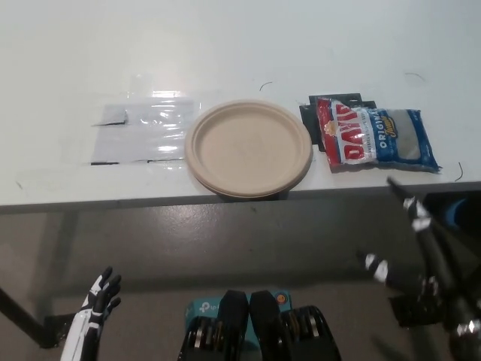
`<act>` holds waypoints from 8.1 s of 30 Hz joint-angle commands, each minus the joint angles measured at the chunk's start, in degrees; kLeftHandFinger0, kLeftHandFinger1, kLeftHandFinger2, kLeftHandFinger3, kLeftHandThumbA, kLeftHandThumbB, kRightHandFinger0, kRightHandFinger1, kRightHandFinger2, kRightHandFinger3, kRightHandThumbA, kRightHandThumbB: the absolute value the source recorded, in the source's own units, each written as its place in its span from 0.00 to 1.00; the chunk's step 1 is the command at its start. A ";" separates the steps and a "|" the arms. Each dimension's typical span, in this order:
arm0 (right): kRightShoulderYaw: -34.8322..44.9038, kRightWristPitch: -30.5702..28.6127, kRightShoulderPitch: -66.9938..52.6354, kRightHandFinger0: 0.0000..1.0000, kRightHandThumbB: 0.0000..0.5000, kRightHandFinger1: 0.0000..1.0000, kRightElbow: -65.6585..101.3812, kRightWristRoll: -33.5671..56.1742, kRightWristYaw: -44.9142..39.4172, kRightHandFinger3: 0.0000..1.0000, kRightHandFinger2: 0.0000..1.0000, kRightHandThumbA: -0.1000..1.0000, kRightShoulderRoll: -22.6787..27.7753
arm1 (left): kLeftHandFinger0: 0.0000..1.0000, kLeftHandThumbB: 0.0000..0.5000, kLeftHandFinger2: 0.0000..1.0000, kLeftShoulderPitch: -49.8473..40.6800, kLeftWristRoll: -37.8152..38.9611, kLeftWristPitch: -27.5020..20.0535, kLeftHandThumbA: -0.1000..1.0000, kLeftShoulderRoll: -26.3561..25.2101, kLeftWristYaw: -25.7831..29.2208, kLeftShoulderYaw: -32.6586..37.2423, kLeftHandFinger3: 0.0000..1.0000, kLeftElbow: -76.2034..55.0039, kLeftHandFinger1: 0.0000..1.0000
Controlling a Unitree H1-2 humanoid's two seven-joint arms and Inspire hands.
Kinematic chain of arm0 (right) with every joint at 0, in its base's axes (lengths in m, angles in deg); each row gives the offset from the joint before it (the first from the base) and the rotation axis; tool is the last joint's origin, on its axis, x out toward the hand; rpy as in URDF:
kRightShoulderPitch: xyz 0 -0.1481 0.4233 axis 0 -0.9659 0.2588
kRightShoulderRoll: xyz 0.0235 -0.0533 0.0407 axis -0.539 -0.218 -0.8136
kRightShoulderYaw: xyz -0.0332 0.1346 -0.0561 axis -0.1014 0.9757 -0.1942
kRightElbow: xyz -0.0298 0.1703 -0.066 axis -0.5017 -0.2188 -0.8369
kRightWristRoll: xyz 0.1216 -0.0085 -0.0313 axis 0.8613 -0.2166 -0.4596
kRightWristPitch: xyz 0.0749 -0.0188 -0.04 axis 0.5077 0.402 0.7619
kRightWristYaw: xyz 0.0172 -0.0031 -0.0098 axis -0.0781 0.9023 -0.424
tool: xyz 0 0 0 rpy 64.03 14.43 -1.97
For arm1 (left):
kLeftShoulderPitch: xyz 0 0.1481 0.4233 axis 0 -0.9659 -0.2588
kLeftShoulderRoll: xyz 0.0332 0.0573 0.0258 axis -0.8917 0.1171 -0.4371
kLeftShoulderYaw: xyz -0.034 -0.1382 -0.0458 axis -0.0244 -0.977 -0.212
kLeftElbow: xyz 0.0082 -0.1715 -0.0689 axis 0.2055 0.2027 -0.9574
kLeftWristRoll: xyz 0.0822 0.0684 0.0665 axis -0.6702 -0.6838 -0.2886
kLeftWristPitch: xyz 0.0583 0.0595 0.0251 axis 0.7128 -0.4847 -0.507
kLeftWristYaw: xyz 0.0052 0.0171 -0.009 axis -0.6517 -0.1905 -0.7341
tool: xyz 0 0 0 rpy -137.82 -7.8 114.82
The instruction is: The robot picks up a small bag of sunflower seeds on the right hand side and take it to the empty plate on the left hand side then pours some sunflower seeds on to the plate.
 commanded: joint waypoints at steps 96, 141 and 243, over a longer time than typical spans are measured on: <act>-12.98 12.07 33.07 1.00 0.93 1.00 -39.29 -19.49 3.27 1.00 1.00 0.96 6.48 | 1.00 0.07 1.00 0.96 3.15 -3.56 1.00 -1.77 -1.20 -1.95 1.00 -3.41 1.00; -25.53 -4.85 50.09 0.00 0.36 0.23 -87.36 -17.96 33.32 0.89 0.78 0.00 -3.08 | 1.00 0.14 1.00 -0.56 5.72 -4.10 1.00 -2.11 -1.71 -3.15 1.00 -4.86 1.00; -54.14 -5.95 63.16 0.00 0.57 0.00 -78.03 -46.51 55.96 0.03 0.49 0.00 7.07 | 0.85 0.19 0.93 1.97 4.02 -2.32 1.00 -2.16 -1.83 -4.50 1.00 -5.40 0.87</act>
